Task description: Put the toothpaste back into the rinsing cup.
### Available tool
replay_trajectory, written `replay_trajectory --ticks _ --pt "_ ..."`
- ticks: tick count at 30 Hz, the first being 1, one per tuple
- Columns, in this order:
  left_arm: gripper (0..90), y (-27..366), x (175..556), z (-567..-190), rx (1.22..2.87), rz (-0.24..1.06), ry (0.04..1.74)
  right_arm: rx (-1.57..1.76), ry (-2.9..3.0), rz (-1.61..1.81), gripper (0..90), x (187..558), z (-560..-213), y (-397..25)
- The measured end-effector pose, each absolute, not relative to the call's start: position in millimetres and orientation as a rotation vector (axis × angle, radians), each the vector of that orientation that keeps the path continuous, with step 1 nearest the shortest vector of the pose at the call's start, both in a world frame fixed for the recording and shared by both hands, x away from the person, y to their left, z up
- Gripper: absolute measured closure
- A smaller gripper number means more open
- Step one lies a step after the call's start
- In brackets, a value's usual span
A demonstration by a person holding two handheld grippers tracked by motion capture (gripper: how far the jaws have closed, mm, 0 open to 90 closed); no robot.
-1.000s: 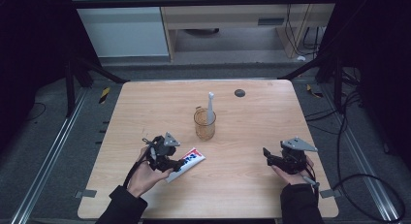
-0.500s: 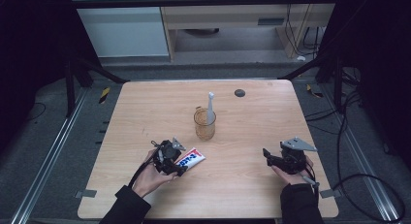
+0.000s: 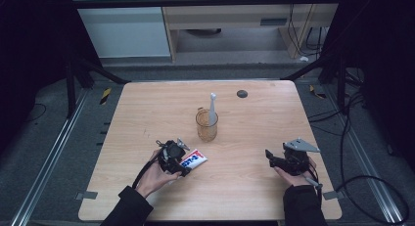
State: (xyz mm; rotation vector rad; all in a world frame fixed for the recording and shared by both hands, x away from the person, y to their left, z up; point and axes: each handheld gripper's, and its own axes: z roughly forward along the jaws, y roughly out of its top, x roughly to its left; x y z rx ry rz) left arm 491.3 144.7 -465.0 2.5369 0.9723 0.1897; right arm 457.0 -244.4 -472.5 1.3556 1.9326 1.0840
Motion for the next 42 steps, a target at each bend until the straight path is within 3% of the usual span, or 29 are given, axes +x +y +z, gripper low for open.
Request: replay_trajectory --ticks 12,24,42 --pt "46.9 144 495 -470 2.546 0.157 0.996 1.357 1.932 1.089 26.4 458 -473 -244" --pt "63.8 146 490 -463 2.519 0.171 1.033 1.357 1.934 1.079 26.7 458 -473 -245" --pt "67.1 186 478 -403 2.203 0.378 1.099 1.357 1.922 1.068 25.9 457 -475 -246"
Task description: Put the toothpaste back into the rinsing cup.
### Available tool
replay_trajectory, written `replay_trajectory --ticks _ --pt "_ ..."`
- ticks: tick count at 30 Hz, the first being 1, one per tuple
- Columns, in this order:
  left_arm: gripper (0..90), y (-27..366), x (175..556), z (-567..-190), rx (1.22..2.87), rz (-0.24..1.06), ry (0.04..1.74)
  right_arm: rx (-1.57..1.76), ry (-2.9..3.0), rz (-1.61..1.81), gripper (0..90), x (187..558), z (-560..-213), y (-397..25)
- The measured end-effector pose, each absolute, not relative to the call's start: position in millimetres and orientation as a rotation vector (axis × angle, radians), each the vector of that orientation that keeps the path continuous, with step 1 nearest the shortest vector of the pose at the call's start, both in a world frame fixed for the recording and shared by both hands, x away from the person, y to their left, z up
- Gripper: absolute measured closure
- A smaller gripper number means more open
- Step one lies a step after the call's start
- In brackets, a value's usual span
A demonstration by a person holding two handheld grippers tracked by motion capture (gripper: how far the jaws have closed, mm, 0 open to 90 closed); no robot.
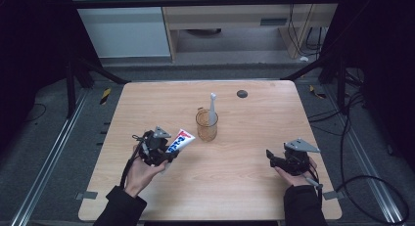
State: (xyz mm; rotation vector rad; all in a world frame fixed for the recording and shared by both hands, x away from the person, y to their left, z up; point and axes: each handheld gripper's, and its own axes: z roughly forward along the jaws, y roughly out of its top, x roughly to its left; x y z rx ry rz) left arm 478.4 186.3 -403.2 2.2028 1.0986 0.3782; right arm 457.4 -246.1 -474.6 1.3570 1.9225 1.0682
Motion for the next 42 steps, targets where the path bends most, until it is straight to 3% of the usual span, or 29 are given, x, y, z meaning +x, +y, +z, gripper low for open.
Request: replay_trajectory --ticks 15,42 --pt "67.3 203 493 -372 1.935 0.566 1.155 1.362 1.907 1.07 22.5 457 -475 -245" --pt "67.5 169 530 -375 1.622 0.662 1.134 1.353 1.898 1.08 20.4 458 -475 -245"
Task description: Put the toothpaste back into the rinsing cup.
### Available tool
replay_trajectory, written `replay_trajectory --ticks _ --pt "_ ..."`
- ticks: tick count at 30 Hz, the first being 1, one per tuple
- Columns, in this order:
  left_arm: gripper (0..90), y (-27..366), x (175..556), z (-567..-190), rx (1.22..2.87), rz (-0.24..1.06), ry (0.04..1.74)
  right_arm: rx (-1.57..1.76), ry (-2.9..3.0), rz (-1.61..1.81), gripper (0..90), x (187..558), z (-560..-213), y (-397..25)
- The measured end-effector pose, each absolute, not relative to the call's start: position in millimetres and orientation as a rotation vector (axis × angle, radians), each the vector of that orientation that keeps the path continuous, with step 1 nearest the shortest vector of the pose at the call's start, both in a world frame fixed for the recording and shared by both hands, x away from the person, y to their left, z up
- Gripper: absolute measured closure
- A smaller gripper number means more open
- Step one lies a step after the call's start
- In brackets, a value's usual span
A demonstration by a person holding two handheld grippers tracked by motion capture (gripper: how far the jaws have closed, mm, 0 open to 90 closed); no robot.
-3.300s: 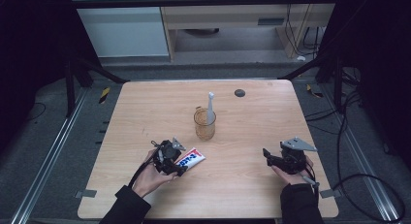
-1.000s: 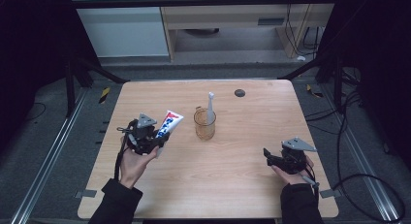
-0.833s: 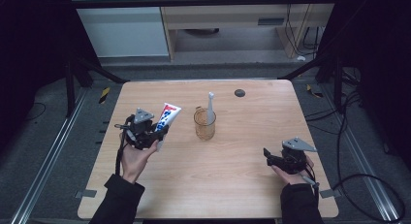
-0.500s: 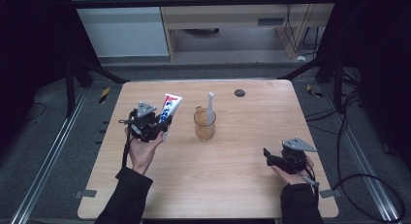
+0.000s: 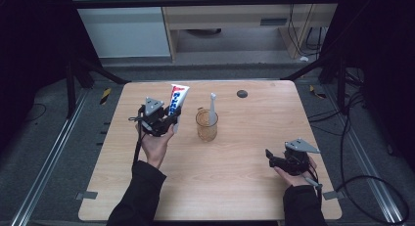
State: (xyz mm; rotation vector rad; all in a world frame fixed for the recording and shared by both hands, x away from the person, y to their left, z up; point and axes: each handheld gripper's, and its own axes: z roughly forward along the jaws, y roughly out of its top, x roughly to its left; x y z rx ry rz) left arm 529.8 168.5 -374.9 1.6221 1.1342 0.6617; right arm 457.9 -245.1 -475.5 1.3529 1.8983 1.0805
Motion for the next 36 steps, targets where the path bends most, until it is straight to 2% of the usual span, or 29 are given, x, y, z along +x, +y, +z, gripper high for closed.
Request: replay_trajectory --ticks 16,36 --pt "67.5 144 547 -380 1.525 0.697 1.133 1.347 1.9 1.079 20.2 458 -476 -246" --pt "67.6 112 569 -390 1.532 0.672 1.116 1.35 1.888 1.076 19.3 459 -477 -245"
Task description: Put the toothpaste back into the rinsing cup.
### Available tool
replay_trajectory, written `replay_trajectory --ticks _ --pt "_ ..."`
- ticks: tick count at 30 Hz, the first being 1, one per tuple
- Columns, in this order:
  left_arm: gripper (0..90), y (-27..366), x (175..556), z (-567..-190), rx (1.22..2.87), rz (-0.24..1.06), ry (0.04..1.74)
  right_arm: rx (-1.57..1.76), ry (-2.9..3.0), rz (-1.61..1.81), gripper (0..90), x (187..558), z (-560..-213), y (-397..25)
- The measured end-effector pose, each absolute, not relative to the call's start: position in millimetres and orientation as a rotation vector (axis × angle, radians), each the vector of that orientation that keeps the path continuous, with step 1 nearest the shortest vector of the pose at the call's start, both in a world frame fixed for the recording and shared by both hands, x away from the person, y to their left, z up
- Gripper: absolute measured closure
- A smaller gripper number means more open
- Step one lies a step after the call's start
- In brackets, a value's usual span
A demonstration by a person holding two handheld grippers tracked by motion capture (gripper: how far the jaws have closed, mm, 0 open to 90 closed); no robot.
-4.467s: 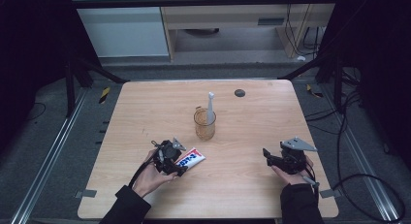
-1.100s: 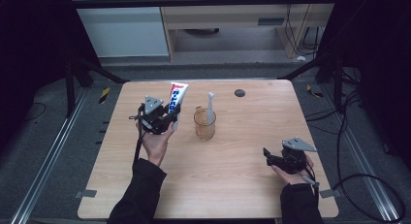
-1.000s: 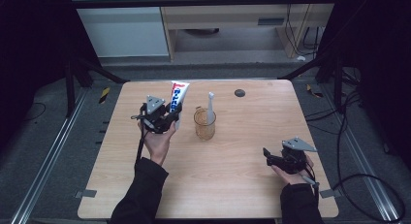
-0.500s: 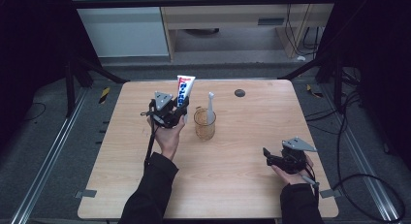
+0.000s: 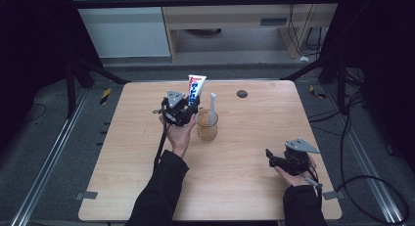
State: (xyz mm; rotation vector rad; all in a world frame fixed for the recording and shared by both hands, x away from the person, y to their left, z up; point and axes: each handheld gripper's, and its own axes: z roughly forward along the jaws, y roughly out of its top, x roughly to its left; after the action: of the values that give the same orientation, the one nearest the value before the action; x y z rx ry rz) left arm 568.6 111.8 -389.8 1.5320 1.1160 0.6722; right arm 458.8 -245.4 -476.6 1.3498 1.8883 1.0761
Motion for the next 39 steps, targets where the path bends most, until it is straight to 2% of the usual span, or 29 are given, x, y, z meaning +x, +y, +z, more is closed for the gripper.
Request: replay_trajectory --ticks 39 --pt "67.4 82 592 -413 1.576 0.647 1.074 1.33 1.89 1.062 19.1 460 -478 -246"
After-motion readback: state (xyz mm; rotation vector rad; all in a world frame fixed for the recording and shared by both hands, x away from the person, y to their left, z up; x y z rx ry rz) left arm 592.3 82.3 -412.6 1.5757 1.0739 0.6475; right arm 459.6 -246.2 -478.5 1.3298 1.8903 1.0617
